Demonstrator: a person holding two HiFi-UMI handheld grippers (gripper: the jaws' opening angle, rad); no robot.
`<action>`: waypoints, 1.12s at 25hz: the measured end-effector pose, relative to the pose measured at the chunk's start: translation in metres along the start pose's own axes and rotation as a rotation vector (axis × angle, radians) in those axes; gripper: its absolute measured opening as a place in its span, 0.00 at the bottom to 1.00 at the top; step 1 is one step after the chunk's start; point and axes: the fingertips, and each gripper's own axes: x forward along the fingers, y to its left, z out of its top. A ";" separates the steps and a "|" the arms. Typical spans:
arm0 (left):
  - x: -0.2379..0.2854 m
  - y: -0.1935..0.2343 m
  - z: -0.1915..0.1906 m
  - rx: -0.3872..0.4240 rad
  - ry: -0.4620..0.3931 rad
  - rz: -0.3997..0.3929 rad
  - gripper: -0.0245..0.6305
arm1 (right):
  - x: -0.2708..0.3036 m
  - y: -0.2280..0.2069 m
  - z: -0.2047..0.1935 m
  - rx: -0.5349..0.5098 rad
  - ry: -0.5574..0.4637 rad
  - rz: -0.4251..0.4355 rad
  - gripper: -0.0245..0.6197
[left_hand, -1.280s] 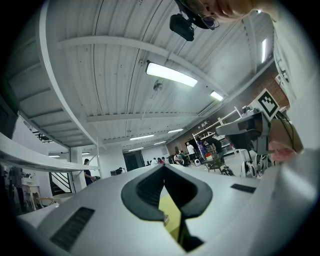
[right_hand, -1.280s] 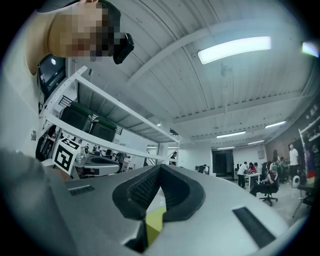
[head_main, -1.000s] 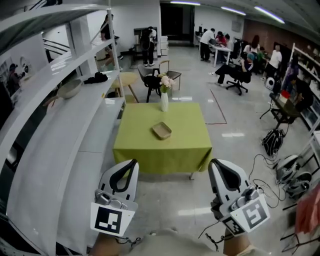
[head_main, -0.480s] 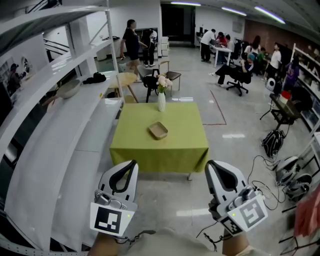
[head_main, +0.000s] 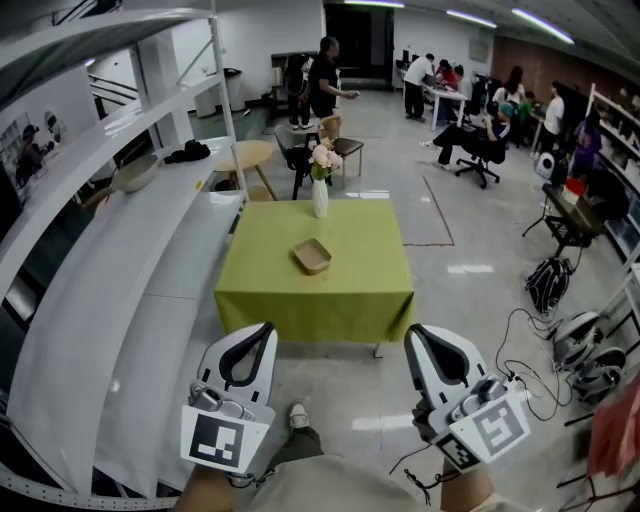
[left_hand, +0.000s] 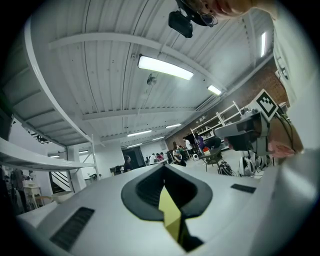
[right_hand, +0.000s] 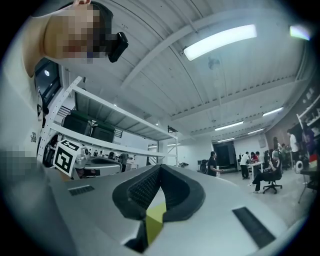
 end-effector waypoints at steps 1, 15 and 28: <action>0.003 0.000 -0.001 0.005 -0.001 -0.003 0.05 | 0.001 -0.003 -0.002 0.002 0.000 -0.004 0.05; 0.064 0.050 -0.046 -0.006 0.021 0.009 0.05 | 0.083 -0.039 -0.045 0.011 0.049 0.019 0.05; 0.181 0.148 -0.116 -0.051 0.068 -0.055 0.05 | 0.227 -0.097 -0.091 0.017 0.137 -0.021 0.05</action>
